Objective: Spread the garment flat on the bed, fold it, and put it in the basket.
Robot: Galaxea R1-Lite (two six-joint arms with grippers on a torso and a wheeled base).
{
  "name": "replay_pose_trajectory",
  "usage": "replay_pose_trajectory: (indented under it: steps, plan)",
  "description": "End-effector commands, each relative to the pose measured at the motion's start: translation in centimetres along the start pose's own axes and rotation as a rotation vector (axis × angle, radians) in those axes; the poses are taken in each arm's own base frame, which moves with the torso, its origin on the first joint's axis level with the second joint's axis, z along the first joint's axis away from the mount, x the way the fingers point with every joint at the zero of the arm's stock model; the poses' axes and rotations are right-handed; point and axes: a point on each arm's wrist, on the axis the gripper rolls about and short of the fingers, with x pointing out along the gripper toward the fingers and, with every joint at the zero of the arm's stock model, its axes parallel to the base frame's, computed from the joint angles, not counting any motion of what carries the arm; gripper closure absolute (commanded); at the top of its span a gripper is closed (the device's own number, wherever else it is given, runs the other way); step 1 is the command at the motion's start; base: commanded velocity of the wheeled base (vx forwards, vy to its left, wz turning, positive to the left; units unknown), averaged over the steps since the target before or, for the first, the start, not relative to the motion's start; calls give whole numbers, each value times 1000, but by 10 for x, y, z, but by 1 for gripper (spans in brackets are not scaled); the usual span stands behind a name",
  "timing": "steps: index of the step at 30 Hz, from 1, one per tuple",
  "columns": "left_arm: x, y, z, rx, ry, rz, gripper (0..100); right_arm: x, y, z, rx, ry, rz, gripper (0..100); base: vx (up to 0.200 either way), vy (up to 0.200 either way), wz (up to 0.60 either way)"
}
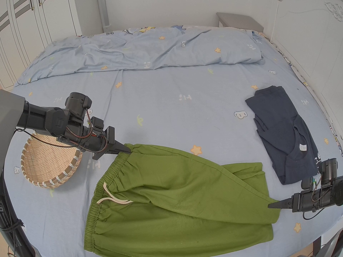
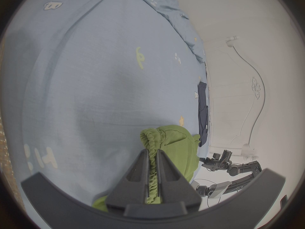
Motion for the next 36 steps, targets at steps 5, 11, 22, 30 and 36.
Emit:
replay_pose_trajectory:
  steps: [5,11,22,30,36]
  plan:
    - [0,0,-1,-1,0,1,100,7,-2,2,8,24,31,0,0,0,0]
    - [0,0,-1,-2,1,1,100,7,-3,3,14,23,31,100,0,0,0]
    - [-9,0,2,-1,-22,2,100,-2,5,9,-21,-27,35,100,0,0,0]
    - [-31,4,8,-1,-88,10,100,-36,63,72,-116,-169,98,100,0,0,0]
    - [-41,15,10,4,-148,18,100,-54,99,117,-194,-211,113,100,0,0,0]
